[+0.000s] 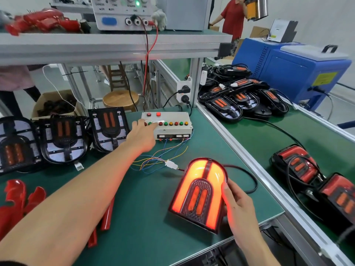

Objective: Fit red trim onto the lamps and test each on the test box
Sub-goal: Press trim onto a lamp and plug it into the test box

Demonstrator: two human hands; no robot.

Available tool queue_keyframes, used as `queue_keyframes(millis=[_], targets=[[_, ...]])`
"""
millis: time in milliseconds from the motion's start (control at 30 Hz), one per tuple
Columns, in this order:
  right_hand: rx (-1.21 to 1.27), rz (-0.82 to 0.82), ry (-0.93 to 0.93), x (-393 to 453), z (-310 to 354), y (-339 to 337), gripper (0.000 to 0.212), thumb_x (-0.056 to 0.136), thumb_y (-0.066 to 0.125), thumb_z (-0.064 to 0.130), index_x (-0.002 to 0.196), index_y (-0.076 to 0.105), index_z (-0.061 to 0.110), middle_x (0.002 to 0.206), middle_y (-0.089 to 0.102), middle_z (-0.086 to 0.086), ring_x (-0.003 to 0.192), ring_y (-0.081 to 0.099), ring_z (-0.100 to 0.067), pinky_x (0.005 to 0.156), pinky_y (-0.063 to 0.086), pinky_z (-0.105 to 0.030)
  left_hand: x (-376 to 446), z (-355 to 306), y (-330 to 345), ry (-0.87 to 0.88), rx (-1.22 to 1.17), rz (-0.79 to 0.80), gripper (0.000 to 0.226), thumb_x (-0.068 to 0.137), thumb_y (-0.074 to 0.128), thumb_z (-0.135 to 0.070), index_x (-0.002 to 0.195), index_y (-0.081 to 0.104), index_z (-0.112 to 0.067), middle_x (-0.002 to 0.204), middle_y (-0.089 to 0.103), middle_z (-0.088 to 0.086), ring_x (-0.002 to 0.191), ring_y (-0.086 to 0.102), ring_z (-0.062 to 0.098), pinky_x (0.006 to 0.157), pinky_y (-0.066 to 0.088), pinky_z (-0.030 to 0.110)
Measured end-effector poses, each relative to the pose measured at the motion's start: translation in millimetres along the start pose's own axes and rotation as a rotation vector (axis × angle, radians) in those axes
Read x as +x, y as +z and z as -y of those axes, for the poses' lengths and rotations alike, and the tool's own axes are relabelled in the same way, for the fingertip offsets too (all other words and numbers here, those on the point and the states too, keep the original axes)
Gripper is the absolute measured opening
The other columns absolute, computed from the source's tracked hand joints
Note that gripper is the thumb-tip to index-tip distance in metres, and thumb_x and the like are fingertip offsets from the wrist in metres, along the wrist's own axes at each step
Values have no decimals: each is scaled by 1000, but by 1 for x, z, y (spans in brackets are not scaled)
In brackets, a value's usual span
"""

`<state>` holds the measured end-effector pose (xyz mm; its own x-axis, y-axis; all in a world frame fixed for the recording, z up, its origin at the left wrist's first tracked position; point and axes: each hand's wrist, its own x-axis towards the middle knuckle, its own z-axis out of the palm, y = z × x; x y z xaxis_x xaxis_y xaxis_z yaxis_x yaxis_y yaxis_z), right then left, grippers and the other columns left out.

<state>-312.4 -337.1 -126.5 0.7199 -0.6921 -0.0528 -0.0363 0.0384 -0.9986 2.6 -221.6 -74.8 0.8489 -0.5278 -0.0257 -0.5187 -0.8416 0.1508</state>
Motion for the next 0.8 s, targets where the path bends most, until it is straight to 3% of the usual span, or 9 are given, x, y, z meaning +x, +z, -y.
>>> queue_keyframes(millis=[100, 233, 367, 500, 600, 700, 767, 800], targets=[[-1, 0, -5, 1, 0, 0, 36, 88, 58, 47, 120, 71, 33, 110, 79, 6, 106, 74, -15, 103, 54, -48, 0, -2, 1, -5, 16, -15, 74, 94, 50, -9, 159, 26, -35, 154, 28, 15, 140, 24, 37, 103, 44, 54], [-16, 1, -21, 1, 1, 0, 28, 92, 57, 45, 115, 71, 38, 113, 77, 9, 111, 71, -11, 107, 51, -47, 2, -1, -4, 3, 20, 2, 74, 93, 50, -7, 158, 30, -35, 156, 25, 17, 141, 24, 38, 107, 41, 55], [-42, 23, -27, -1, 0, -1, 24, 90, 56, 51, 108, 72, 55, 114, 77, 12, 110, 71, -9, 104, 53, -42, 3, 0, -3, 7, 31, 25, 74, 93, 50, -7, 158, 30, -35, 157, 23, 18, 141, 23, 40, 110, 38, 56], [-38, 20, -30, 0, -1, -2, 27, 91, 55, 52, 112, 72, 50, 115, 77, 10, 111, 71, -11, 104, 53, -46, 3, 0, -3, 7, 34, 24, 74, 94, 49, -6, 159, 28, -35, 158, 23, 18, 142, 23, 39, 111, 38, 56], [-41, 28, -32, -1, 0, -1, 24, 92, 54, 51, 107, 72, 57, 112, 77, 12, 109, 72, -8, 98, 54, -38, 2, -1, -5, 13, 36, 36, 74, 94, 48, -6, 159, 27, -36, 158, 23, 18, 142, 22, 39, 111, 37, 56], [-47, 31, -36, -3, 1, -1, 22, 95, 54, 49, 108, 72, 54, 110, 78, 11, 103, 73, -8, 84, 56, -24, -2, -3, -5, 2, 28, 49, 76, 93, 49, -7, 160, 26, -35, 159, 20, 18, 142, 23, 40, 110, 38, 56], [-37, 26, -27, -3, 1, -1, 24, 95, 55, 51, 112, 72, 49, 109, 78, 10, 99, 74, -8, 72, 56, -16, -5, -7, -3, -14, 8, -1, 71, 92, 52, -8, 157, 34, -31, 152, 25, 18, 136, 32, 39, 103, 43, 53], [-31, 25, -25, -3, 1, -1, 25, 95, 55, 50, 114, 71, 48, 109, 78, 10, 100, 74, -8, 75, 56, -15, -6, -9, -2, -21, -5, -54, 66, 92, 53, -9, 153, 41, -27, 146, 29, 17, 130, 38, 38, 99, 47, 52]])
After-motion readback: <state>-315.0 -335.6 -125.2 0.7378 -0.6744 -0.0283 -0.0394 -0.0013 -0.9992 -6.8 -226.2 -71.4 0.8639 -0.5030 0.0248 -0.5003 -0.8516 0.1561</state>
